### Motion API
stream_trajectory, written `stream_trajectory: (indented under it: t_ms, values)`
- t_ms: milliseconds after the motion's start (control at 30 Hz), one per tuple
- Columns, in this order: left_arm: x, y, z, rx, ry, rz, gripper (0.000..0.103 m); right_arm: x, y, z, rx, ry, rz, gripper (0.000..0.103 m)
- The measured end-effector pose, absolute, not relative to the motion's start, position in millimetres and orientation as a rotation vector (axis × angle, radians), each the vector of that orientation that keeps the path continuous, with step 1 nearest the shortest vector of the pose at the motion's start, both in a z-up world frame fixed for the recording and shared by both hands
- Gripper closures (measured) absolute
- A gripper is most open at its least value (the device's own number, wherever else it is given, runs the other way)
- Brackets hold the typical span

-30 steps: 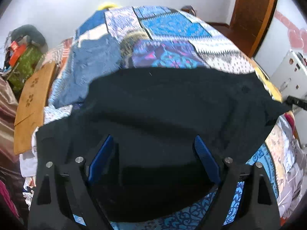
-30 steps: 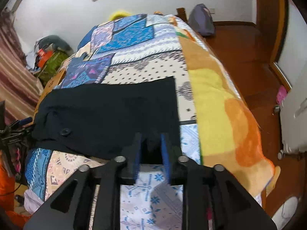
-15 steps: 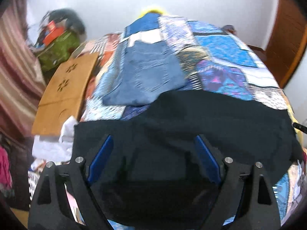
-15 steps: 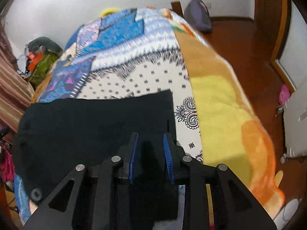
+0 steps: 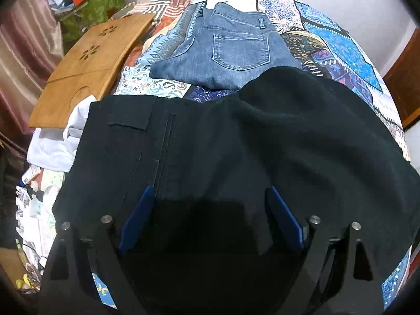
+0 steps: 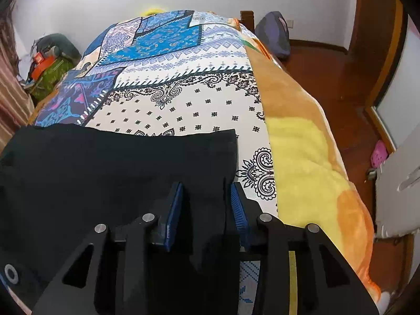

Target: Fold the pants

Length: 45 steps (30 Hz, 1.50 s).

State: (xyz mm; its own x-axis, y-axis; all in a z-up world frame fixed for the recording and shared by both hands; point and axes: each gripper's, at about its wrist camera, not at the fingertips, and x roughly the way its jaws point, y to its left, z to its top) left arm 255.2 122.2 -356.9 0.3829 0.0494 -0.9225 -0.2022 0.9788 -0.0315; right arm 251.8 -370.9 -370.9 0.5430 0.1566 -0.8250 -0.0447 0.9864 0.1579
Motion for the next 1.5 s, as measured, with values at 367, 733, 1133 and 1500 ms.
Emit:
stream_trajectory:
  t_ms: [367,733,1133,1500]
  values:
    - [248,112,-350,-0.091,1.152,0.174,0.014,244,-362,-370,0.07,0.974,0.097,0.077]
    - [233,74,-306,-0.047,1.062,0.028,0.014,238,-368,-355,0.089,0.926,0.053,0.078]
    - [231,11,-331,0.047,1.095,-0.118,0.013,249,-362,-372,0.117,0.946,0.071,0.084]
    - [232,15,-334,-0.016,1.115,-0.131,0.012,244,-356,-328,-0.039,0.785,0.041,0.094]
